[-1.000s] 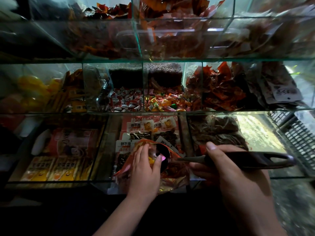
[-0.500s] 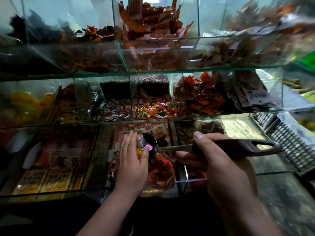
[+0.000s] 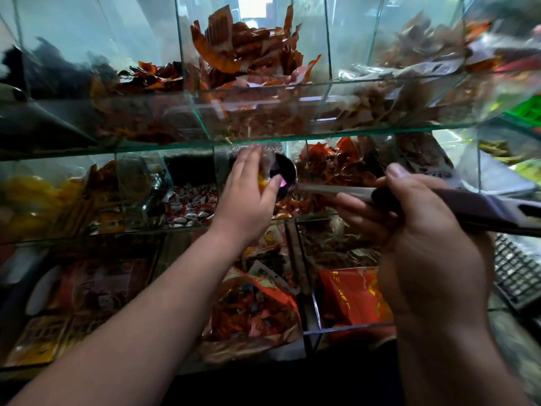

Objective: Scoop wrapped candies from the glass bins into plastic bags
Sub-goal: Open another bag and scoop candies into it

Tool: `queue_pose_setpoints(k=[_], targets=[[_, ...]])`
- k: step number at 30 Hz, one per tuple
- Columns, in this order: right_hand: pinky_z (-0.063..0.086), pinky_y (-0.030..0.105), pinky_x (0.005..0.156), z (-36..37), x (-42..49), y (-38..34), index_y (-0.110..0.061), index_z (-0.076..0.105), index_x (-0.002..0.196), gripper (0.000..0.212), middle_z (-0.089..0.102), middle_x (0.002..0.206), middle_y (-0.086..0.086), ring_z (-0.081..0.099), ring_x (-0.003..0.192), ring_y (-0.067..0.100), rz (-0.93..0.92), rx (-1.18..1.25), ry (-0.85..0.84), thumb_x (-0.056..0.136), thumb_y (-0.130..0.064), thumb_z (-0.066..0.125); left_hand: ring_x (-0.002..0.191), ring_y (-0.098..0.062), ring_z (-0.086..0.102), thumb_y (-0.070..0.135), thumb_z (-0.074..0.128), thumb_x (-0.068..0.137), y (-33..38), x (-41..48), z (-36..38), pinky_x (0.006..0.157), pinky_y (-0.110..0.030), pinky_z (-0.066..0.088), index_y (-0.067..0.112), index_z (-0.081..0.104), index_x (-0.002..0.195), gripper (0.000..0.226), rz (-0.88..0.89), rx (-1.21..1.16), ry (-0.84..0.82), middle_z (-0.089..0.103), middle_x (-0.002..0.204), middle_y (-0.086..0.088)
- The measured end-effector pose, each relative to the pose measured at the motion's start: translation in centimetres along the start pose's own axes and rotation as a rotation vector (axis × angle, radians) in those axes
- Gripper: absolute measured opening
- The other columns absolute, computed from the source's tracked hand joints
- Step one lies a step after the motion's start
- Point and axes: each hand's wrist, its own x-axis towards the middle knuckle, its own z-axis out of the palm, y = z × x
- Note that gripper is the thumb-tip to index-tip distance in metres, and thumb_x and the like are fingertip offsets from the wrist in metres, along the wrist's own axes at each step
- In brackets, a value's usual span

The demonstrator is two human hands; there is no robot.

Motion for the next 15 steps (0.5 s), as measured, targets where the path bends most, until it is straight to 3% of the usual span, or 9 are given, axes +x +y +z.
queue_pose_setpoints(k=[2, 4, 7, 9, 11, 13, 15], targets=[[0.066, 0.041, 0.069, 0.8, 1.1, 0.7, -0.035, 0.073, 0.061, 0.033, 0.075, 0.067, -0.001, 0.079, 0.075, 0.032, -0.06, 0.001, 0.005, 0.092, -0.026, 0.068, 0.15, -0.015, 0.02, 0.051, 0.046, 0.101, -0.5, 2.6, 0.4, 0.123, -0.037, 0.017, 0.024, 0.023, 0.158, 0.067, -0.013, -0.046, -0.012, 0.025, 0.164, 0.001], [0.065, 0.036, 0.069, 1.4, 2.2, 2.2, -0.036, 0.075, 0.071, 0.022, 0.078, 0.074, -0.002, 0.08, 0.079, 0.027, -0.1, -0.066, 0.0, 0.092, -0.032, 0.069, 0.144, -0.021, 0.034, 0.05, 0.052, 0.1, -1.6, 4.3, 1.2, 0.119, -0.044, 0.029, 0.025, 0.031, 0.154, 0.064, -0.063, -0.112, -0.038, 0.037, 0.156, -0.002], [0.063, 0.032, 0.068, 1.9, 3.7, 5.7, -0.029, 0.074, 0.091, 0.013, 0.08, 0.087, 0.0, 0.079, 0.084, 0.015, -0.112, -0.348, -0.092, 0.099, -0.033, 0.065, 0.133, -0.027, 0.046, 0.039, 0.058, 0.099, -3.9, 5.1, 2.9, 0.109, -0.044, 0.039, 0.023, 0.039, 0.143, 0.05, -0.155, -0.112, -0.154, 0.047, 0.142, -0.004], [0.063, 0.037, 0.072, 1.4, 4.6, 7.8, -0.017, 0.074, 0.097, 0.012, 0.078, 0.091, -0.001, 0.077, 0.084, 0.01, -0.218, -0.596, -0.205, 0.1, -0.026, 0.066, 0.142, -0.03, 0.036, 0.036, 0.053, 0.102, -5.8, 5.0, 3.7, 0.116, -0.049, 0.032, 0.017, 0.037, 0.147, 0.052, -0.248, -0.06, -0.239, 0.039, 0.152, -0.009], [0.061, 0.035, 0.077, 0.7, 4.1, 9.1, -0.014, 0.075, 0.099, 0.01, 0.075, 0.093, -0.005, 0.074, 0.086, 0.007, -0.38, -0.736, -0.296, 0.099, -0.021, 0.068, 0.152, -0.027, 0.018, 0.037, 0.047, 0.104, -7.1, 4.4, 3.6, 0.124, -0.043, 0.016, 0.016, 0.026, 0.157, 0.06, -0.4, -0.029, -0.214, 0.021, 0.165, -0.008], [0.059, 0.026, 0.077, 0.1, 3.9, 9.7, -0.016, 0.074, 0.099, 0.008, 0.073, 0.094, -0.011, 0.072, 0.089, 0.003, -0.488, -0.761, -0.318, 0.099, -0.021, 0.069, 0.153, -0.02, 0.012, 0.039, 0.044, 0.105, -7.9, 3.6, 3.4, 0.121, -0.036, 0.013, 0.02, 0.019, 0.159, 0.063, -0.432, -0.038, -0.159, 0.013, 0.168, -0.002], [0.053, 0.014, 0.081, 0.1, 4.2, 9.7, -0.019, 0.074, 0.096, 0.005, 0.072, 0.094, -0.018, 0.07, 0.09, -0.003, -0.544, -0.788, -0.28, 0.098, -0.021, 0.07, 0.154, -0.016, 0.01, 0.046, 0.044, 0.104, -7.9, 2.7, 3.2, 0.122, -0.038, 0.014, 0.028, 0.015, 0.16, 0.066, -0.428, -0.025, -0.137, 0.008, 0.168, 0.008]])
